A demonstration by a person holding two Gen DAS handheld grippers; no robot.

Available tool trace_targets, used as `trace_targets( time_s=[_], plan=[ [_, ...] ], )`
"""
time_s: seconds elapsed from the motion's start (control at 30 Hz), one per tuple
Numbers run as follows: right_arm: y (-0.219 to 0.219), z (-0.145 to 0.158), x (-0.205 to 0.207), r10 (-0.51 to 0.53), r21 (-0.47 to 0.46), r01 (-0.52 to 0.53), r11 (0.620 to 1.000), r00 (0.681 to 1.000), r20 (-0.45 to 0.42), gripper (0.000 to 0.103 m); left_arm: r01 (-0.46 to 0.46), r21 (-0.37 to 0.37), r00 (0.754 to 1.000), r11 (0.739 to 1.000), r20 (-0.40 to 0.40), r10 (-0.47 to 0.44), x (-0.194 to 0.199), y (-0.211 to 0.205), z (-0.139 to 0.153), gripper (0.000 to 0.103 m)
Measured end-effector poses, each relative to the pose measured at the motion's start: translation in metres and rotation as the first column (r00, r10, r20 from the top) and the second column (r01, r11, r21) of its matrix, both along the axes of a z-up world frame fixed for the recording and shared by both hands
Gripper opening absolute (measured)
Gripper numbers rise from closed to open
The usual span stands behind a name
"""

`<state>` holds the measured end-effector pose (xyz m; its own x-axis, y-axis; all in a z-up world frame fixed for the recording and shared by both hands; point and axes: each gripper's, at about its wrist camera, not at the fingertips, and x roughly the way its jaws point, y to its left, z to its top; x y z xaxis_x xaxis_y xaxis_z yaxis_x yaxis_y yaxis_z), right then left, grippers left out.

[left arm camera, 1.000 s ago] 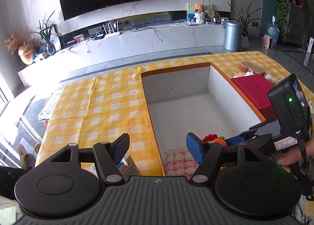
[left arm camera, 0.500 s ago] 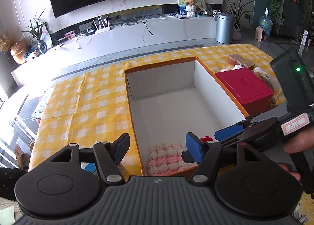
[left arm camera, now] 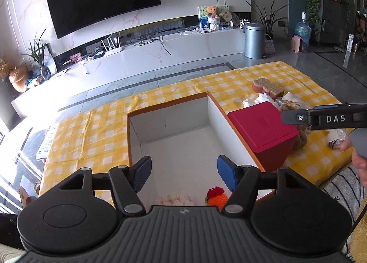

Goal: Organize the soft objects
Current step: 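Move the left gripper to the brown twisted towel and grasp it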

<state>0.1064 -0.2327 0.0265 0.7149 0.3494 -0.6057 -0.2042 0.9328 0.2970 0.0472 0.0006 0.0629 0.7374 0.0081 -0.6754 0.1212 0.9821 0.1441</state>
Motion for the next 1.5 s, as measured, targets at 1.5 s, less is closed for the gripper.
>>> trace_targets(
  time_s=[1.5],
  plan=[
    [-0.201,-0.149,0.08,-0.593,-0.289,0.518,0.805,0.719,-0.364,0.078,0.219,-0.059,0.952,0.974,-0.205,-0.227,0.107,-0.183,-0.066,0.079]
  ],
)
